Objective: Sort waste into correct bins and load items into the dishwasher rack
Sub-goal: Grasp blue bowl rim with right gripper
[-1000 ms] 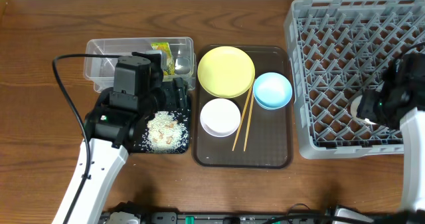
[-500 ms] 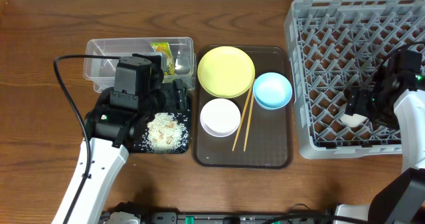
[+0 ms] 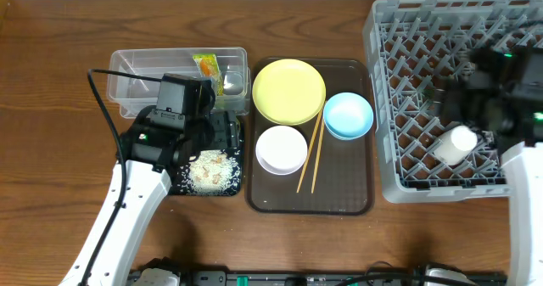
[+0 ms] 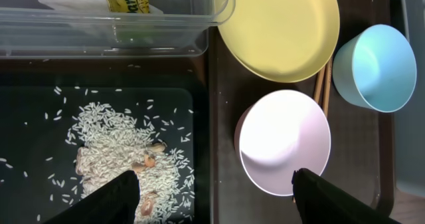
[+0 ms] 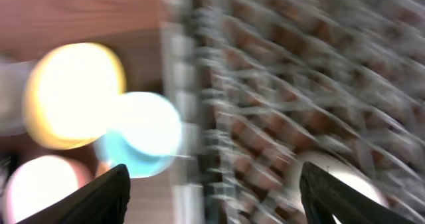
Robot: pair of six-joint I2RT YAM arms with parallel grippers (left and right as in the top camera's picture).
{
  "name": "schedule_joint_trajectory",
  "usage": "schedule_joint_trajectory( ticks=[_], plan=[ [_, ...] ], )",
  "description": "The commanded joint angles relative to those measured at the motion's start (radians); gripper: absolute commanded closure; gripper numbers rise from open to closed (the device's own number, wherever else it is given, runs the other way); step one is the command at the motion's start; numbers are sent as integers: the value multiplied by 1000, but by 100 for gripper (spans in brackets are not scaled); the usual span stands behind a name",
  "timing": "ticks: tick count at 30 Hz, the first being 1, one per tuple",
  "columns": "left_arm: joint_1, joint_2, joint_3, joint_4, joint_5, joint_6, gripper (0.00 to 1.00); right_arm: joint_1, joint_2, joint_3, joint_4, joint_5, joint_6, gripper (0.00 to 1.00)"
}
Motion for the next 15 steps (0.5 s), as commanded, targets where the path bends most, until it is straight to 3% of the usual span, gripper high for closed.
schedule_joint_trajectory(
  ticks=[1,8,15],
  plan=[
    [-4,3,-4,-3,-7,17,24,128,15,6,2,-63,-16,22],
    [-4,3,-4,-4,-6,17,23,367,142,6,-8,241,106,23],
    [-4,3,-4,-11,-6,17,23,417,323,6,33,361,175,25]
  ],
)
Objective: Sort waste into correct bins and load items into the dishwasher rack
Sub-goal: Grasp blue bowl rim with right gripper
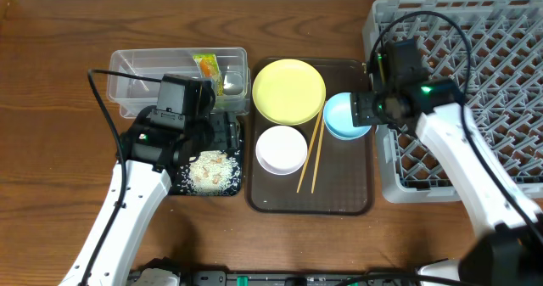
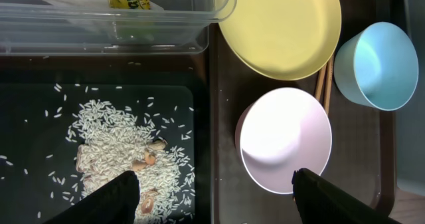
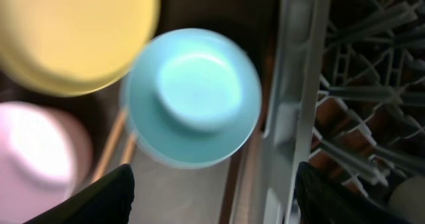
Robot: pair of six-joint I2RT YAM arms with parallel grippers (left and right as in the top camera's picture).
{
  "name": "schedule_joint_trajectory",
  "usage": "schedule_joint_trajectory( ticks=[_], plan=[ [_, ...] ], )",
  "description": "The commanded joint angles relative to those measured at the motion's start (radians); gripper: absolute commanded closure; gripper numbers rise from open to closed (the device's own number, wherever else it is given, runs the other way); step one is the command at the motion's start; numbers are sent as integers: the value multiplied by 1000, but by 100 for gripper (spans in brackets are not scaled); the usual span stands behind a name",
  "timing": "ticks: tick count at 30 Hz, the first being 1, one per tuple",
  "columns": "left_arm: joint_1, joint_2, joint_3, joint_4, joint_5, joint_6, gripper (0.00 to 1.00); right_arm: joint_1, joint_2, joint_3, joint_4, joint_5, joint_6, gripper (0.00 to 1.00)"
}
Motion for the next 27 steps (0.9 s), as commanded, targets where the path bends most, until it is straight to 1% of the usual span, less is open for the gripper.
schedule_joint_trajectory(
  ticks=[1,5,13,17,27],
  plan=[
    [-4,3,-4,-3,-7,17,24,10,77,5,27,92,50,25],
    [-4,3,-4,-3,-7,17,24,10,151,5,70,92,50,25],
    [-4,3,-4,-3,-7,17,23,10,225,5,118,112,52,27],
    [-4,3,-4,-3,-7,17,24,15,254,3,130,149,55,27],
    [-4,3,-4,-7,-7,17,24,22,314,0,128,137,62,27]
  ],
)
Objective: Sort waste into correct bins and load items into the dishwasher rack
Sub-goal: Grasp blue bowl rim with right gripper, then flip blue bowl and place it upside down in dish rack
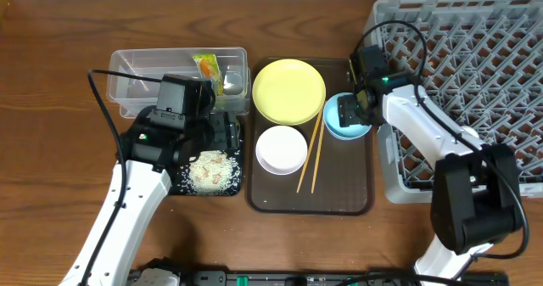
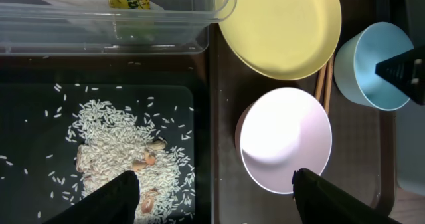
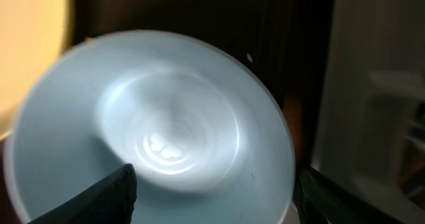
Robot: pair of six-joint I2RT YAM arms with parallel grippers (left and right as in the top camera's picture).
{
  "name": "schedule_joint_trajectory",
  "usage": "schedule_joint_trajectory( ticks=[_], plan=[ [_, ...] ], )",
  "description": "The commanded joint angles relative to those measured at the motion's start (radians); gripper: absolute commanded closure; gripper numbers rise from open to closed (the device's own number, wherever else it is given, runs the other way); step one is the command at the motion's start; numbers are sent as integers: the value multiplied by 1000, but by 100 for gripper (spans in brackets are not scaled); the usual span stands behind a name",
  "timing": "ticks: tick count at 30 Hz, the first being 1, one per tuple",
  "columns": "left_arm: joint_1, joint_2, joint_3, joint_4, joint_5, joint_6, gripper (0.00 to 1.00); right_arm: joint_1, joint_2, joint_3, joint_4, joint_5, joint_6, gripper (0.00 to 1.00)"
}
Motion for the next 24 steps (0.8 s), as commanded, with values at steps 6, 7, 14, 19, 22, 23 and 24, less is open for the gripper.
schedule_joint_trajectory(
  ticks=[6,7,14,19,22,23,24],
  plan=[
    [-4,3,-4,-9,-6,17,24,9,31,0,-8,31,8,37],
    [-4,3,-4,-10,-6,17,23,10,31,0,-8,14,8,41],
    [-4,3,-4,-9,-6,17,24,9,31,0,-19,-1,8,68],
    [-4,3,-4,-9,-6,17,24,3,31,0,-19,0,8,83],
    [-4,3,-4,-9,-6,17,24,-1,31,0,-22,11,8,96],
    [-4,3,-4,-9,-6,17,23,-1,31,0,-23,18,8,99],
    [-4,3,-4,-9,-6,17,23,-1,31,0,-25,23,8,99]
  ],
)
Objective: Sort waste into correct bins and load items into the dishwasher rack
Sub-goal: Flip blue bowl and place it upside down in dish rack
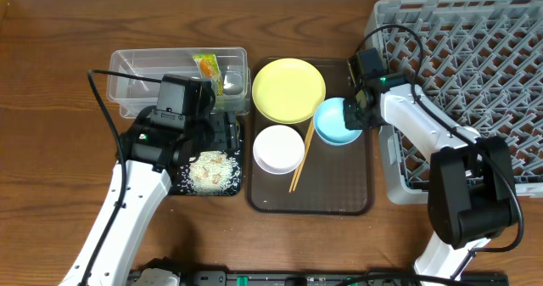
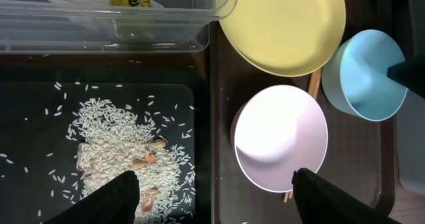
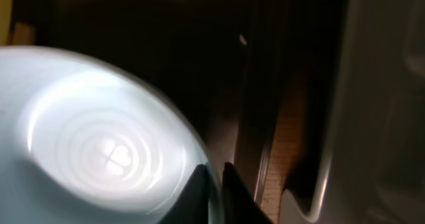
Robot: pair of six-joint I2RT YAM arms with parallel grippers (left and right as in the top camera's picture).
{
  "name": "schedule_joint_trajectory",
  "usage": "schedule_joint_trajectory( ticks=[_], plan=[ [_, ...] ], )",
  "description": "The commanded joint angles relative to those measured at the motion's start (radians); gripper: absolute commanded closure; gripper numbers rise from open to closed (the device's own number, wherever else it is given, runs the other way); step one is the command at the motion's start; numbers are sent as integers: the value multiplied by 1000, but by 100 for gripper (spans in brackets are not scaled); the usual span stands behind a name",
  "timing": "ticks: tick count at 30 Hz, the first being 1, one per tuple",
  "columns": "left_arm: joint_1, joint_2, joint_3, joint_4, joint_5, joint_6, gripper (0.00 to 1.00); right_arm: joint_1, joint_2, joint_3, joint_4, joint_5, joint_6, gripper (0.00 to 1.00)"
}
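A light blue bowl (image 1: 331, 121) sits tilted on the right side of the brown tray (image 1: 339, 197); the left wrist view also shows the bowl (image 2: 367, 74). My right gripper (image 1: 355, 116) is shut on its right rim, with the fingers (image 3: 234, 187) pinching the edge. A white bowl (image 1: 279, 149), a yellow plate (image 1: 288, 91) and wooden chopsticks (image 1: 299, 163) share the tray. My left gripper (image 2: 212, 201) hangs open and empty over the seam between the rice bin and the tray.
A grey dishwasher rack (image 1: 475, 74) stands to the right of the tray. A clear bin (image 1: 161, 78) holding a yellow wrapper (image 1: 206, 65) is at the back left. In front of it is a black bin with rice scraps (image 1: 208, 169).
My right gripper, open low over the blue bowl before, is now shut on its right rim. The bowl has tipped and shifted left. The chopsticks and white bowl have shifted slightly.
My right gripper was first over the rack, near a white item. Then it was above the blue bowl by the tray's right edge, then low over it and open. Now it grips the rim. The left arm has stayed still.
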Motion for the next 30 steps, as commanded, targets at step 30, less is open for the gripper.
schedule_joint_trajectory(
  ticks=[30],
  plan=[
    [-4,3,-4,-4,-10,16,24,-135,-219,102,753,809,-404,99]
  ],
)
